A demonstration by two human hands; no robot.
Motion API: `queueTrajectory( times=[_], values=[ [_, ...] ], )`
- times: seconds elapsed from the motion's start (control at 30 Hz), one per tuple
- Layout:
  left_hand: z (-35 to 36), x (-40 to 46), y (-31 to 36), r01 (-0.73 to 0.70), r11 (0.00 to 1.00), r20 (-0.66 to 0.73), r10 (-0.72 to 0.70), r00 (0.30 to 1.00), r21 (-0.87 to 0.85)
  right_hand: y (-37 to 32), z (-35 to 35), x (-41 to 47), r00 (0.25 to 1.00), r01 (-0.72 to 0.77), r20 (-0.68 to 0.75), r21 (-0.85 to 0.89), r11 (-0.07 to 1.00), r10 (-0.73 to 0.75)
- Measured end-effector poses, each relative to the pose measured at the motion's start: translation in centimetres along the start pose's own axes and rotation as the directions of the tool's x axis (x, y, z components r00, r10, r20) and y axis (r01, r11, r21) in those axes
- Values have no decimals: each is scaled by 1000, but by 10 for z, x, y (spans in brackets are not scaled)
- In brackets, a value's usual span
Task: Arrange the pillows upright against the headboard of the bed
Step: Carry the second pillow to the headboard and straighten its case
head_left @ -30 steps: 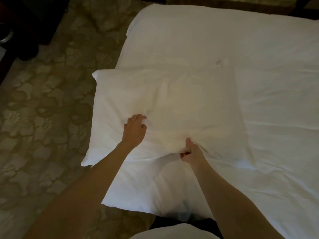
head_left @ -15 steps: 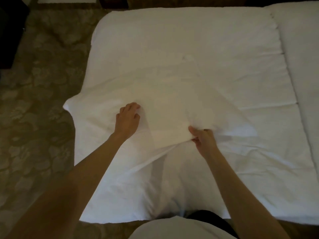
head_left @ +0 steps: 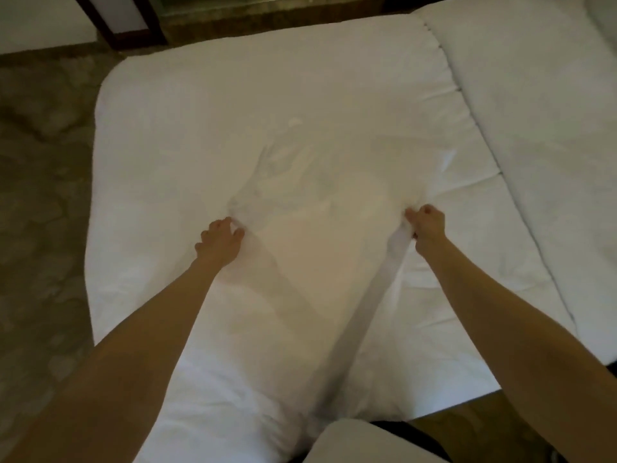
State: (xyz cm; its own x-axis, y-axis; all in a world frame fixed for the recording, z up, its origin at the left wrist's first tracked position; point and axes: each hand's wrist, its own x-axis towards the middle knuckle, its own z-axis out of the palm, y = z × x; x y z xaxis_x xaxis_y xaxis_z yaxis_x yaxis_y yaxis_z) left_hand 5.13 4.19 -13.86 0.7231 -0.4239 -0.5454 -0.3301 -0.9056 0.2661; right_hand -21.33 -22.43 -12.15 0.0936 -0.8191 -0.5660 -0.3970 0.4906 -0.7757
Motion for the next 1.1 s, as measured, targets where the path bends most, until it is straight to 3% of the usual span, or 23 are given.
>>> queueTrajectory(
  times=[0.1,0.2,0.33,0.4,0.47,0.6,0.8,0.97,1.1],
  values=[
    [6,18,4,-4,999,33,2,999,53,40,-7,-15,986,-163,24,-40,986,164],
    [3,37,10,25,999,29,-26,999,42,73,-2,-42,949,-308,102,91,947,299],
    [-4,50,17,103,988,60,-97,994,-112,106,25,-66,865,-484,185,61,873,467],
    [-2,46,16,133,968,141,-104,985,-215,115,33,-67,857,-493,226,93,865,464],
    [4,35,13,124,960,179,-80,981,-251,123,31,-66,878,-446,260,145,883,401],
    [13,8,17,-42,902,169,126,978,-429,121,20,-75,905,-354,323,215,910,276],
    [14,-48,27,38,716,155,98,983,-697,96,-12,-108,988,-121,124,277,953,89],
    [15,-103,43,32,548,72,52,996,-836,47,-65,-122,990,134,39,64,989,-137],
    [8,-152,66,-53,436,-10,99,995,-899,14,-115,-146,948,314,-28,-104,944,-318]
  ],
)
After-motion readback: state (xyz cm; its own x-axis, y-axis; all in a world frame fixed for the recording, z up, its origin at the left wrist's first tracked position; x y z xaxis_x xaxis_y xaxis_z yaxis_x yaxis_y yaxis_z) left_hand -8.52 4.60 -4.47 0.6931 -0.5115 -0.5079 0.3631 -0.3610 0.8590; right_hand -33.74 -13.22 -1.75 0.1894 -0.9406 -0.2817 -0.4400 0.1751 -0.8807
